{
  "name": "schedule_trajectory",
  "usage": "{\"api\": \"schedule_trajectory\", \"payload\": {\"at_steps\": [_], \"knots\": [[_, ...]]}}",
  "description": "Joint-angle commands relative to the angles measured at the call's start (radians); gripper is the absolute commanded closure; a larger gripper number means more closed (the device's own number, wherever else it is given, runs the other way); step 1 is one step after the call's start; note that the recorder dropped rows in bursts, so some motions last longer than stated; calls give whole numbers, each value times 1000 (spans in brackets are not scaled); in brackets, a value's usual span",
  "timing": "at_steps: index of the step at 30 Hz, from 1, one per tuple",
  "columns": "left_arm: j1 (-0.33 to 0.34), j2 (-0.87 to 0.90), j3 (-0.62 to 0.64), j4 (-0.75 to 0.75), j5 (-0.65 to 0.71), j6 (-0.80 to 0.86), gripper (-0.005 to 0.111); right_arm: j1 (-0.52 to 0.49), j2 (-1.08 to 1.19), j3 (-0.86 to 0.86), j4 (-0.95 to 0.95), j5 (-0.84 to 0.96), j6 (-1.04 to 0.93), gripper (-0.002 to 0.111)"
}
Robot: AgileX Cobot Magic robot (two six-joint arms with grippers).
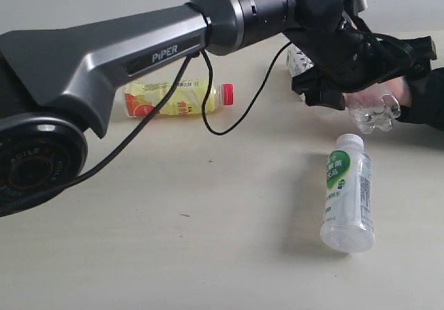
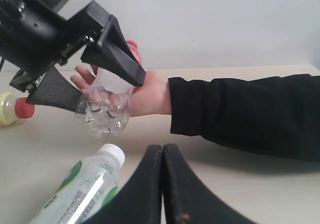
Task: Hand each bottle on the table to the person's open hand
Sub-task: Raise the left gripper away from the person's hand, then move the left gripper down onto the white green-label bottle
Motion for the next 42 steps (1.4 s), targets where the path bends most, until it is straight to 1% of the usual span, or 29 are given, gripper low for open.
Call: {"api": "schedule_trajectory", "payload": {"at_steps": [1, 5, 8, 12, 13, 16, 20, 26, 30, 35, 42], "knots": [[5, -66, -2, 13, 65, 46, 2, -6, -6, 5, -6, -6, -1, 108], [14, -116, -2, 46, 159, 55, 2, -6, -6, 5, -6, -6, -1, 108], [18, -159, -2, 111, 244, 69, 2, -6, -6, 5, -6, -6, -1, 108], [18, -195, -2, 169, 394, 153, 3, -6, -6, 5, -6, -6, -1, 108], [18, -197, -2, 180, 414, 170, 3, -6, -6, 5, -6, -6, -1, 108], [6, -209, 15, 213, 414, 217, 3, -6, -6, 5, -6, -6, -1, 108], [-18, -234, 80, 213, 414, 246, 3, -6, -6, 5, -6, -6, -1, 108], [-26, -289, 196, 213, 414, 297, 3, -6, -6, 5, -6, -6, -1, 108], [-28, -364, 298, 215, 414, 351, 3, -6, -6, 5, -6, -6, -1, 108], [-30, -450, 415, 212, 414, 349, 3, -6, -6, 5, -6, -6, -1, 108], [-30, -587, 623, 212, 414, 340, 3, -6, -6, 5, -6, -6, -1, 108]]}}
